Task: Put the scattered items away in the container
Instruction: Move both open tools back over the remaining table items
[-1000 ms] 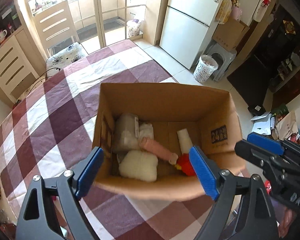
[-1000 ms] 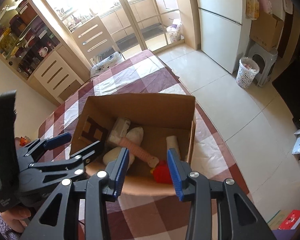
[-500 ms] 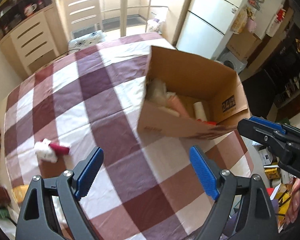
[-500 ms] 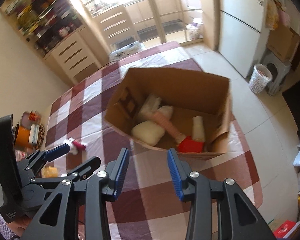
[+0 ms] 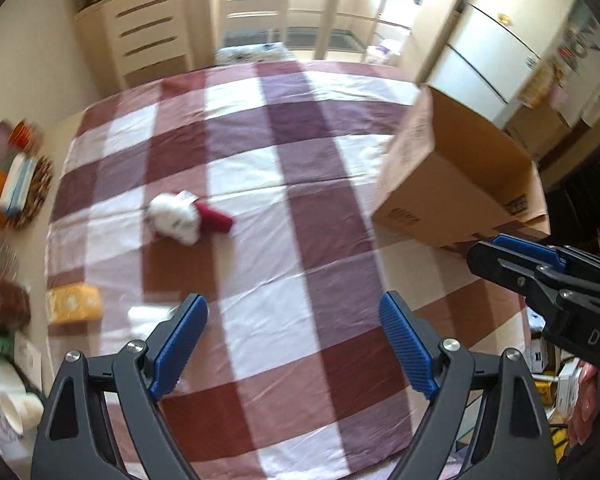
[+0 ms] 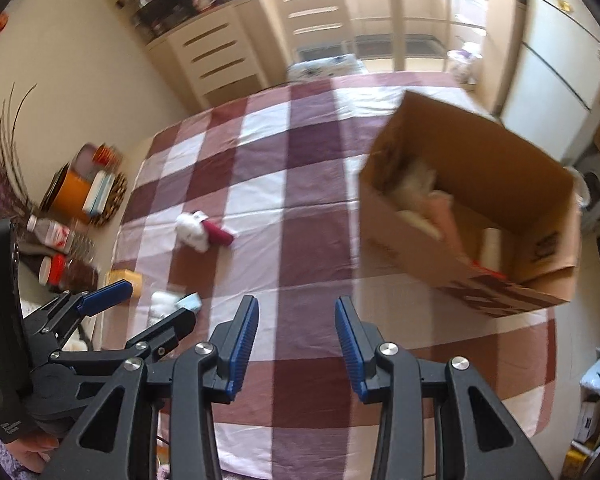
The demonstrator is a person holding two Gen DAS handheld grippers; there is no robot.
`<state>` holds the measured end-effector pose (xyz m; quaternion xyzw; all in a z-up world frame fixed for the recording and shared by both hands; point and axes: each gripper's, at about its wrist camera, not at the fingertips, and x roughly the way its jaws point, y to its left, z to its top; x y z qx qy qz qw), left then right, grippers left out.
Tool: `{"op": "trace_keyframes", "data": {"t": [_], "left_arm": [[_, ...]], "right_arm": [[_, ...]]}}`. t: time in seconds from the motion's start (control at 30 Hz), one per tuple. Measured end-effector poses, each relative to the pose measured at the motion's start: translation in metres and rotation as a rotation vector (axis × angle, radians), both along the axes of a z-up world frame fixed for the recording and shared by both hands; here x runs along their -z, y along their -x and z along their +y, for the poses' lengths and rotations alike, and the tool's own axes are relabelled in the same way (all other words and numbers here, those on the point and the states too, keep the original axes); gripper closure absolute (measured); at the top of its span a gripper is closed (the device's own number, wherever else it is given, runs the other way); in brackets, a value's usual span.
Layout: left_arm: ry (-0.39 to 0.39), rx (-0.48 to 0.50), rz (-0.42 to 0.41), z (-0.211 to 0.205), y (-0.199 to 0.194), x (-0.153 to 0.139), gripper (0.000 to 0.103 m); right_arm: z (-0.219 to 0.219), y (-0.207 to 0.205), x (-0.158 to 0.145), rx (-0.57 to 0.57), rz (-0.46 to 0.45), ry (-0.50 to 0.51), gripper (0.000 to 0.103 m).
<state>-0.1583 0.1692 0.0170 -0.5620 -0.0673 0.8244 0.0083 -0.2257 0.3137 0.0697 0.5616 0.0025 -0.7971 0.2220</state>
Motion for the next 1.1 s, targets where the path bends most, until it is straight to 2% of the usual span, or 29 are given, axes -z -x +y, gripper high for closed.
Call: {"op": "trace_keyframes", "data": {"t": [0.4,0.6,0.73,0.93,1.1], "left_arm": [[-0.004,-0.251,-0.075,-0.112,-0.062,0.035,0.014],[-0.005,-0.314,-0.104,-0.15,-0.078,0.053,0.014],[-0.029,-0.308,-0.135,-0.163,-0.076,0.073,0.014],[-0.061,-0.25,-0.179,-0.159,-0.061,0.105,0.014],[-0.052,-0.212,-0.205,-0.154,-0.046,0.13,0.014]], "right_arm": [[-0.079,-0.025,0.038,-0.155,-0.05,-0.026,0.063],[-0.108,-0.035,0.059,-0.205,-0.085,-0.038,0.063],[-0.122,-0.038,0.069,-0.214,-0.106,-0.051,0.063],[-0.138,-0.034,0.083,-0.211,-0.131,-0.056,0.063],[-0.163,-0.03,0.103,-0.234,-0.182,-0.054,0.062]]}}
